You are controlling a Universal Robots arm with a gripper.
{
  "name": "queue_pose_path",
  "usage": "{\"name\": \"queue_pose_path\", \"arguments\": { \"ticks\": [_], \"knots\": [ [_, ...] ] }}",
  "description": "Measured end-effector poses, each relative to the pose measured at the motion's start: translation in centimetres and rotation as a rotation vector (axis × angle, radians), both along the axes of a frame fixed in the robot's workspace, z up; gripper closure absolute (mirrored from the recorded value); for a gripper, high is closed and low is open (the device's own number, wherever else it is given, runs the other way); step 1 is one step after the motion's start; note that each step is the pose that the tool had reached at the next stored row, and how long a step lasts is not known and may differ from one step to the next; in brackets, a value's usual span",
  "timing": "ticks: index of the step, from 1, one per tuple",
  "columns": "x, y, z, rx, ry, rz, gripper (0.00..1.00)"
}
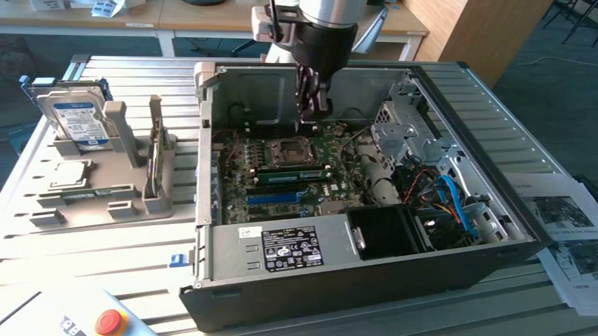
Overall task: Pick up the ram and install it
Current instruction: 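Press down the ram until it locks into place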
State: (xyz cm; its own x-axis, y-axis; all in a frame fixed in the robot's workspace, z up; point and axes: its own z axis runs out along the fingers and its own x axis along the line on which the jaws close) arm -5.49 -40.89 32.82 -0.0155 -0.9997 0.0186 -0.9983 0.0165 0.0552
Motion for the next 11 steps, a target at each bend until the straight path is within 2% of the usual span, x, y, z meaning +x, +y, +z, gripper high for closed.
{"name": "queue_pose_path", "arguments": {
  "ticks": [5, 11],
  "knots": [
    [0.61, -0.03, 0.00, -0.0001, 0.0039, 0.000, 0.90],
    [0.70, -0.03, 0.00, 0.0000, 0.0043, 0.000, 0.90]
  ]
}}
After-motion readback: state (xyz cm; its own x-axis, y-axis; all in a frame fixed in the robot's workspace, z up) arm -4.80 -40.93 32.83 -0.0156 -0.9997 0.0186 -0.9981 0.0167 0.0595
